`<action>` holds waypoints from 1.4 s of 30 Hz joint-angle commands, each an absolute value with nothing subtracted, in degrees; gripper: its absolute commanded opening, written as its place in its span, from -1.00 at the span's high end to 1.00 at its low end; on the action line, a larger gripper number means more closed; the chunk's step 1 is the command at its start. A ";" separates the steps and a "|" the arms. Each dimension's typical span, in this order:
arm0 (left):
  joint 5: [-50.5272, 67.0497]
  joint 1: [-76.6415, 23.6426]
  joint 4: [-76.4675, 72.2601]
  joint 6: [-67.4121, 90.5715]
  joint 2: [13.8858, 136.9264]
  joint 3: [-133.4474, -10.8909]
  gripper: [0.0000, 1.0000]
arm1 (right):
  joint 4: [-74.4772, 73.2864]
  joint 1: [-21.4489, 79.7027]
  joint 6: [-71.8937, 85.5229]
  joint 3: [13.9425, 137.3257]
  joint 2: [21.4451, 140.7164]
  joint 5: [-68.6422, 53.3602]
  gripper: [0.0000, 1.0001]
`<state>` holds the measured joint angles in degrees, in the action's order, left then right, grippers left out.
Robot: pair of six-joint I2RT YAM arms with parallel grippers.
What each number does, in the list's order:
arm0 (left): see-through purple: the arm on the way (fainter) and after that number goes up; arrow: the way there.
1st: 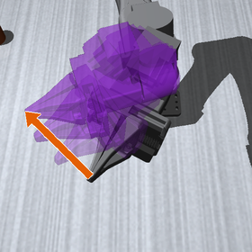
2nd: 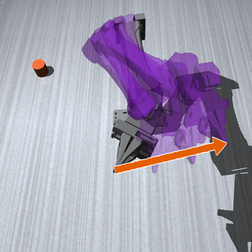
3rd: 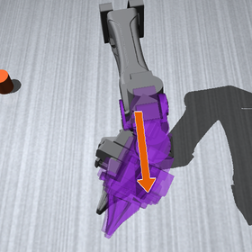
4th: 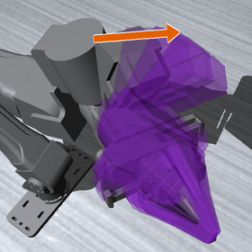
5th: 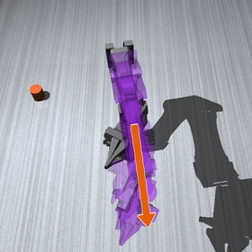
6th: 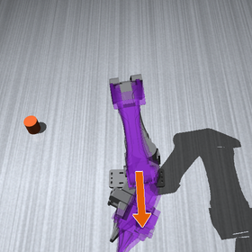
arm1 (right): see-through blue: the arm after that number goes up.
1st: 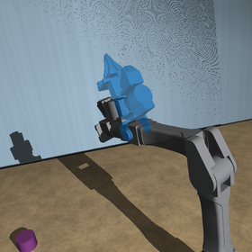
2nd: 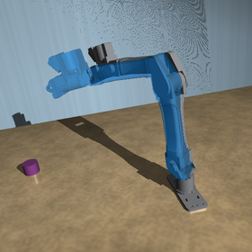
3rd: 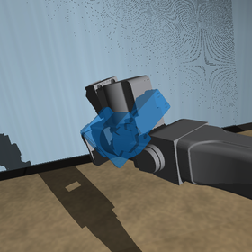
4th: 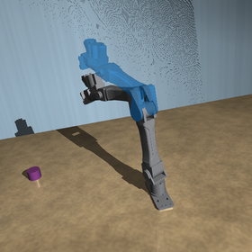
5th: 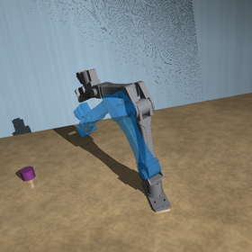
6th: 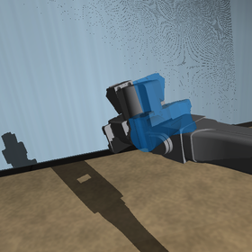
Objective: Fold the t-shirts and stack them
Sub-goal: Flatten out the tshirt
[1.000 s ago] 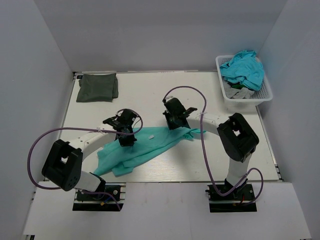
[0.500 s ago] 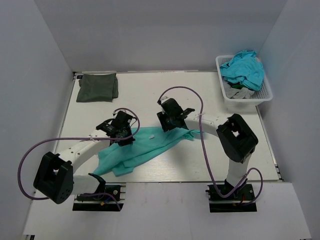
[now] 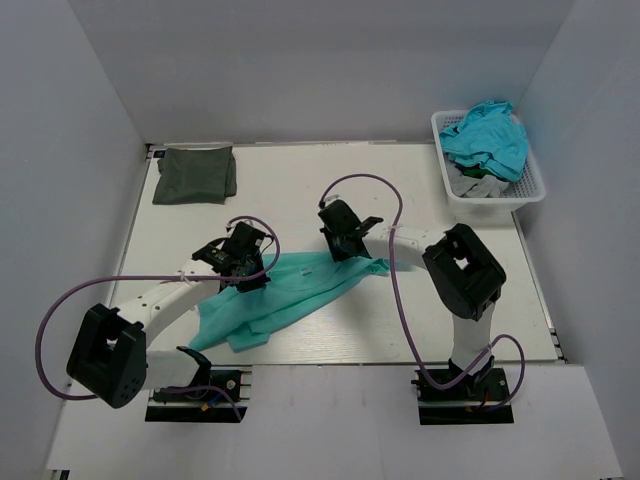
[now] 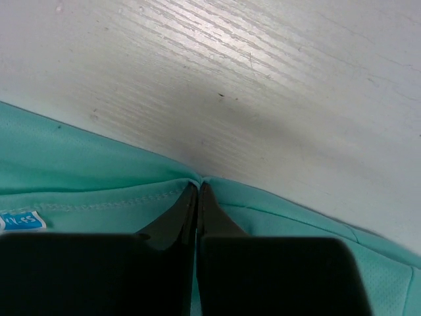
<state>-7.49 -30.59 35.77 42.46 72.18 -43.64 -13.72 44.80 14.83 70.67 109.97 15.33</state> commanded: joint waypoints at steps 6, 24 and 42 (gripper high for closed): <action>-9.48 -31.46 34.28 40.78 69.35 -49.47 1.00 | -15.91 44.91 15.21 73.30 100.38 18.72 1.00; -9.15 -31.46 34.80 37.97 65.13 -52.13 1.00 | -18.02 44.65 16.26 70.49 98.34 17.40 0.09; -8.00 -31.46 34.80 37.97 65.04 -50.89 1.00 | -16.96 44.74 21.00 70.40 102.31 22.66 1.00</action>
<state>-8.29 -31.31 34.70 38.50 67.02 -51.07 -18.09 44.71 18.55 70.35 104.01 18.26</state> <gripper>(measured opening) 0.024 0.013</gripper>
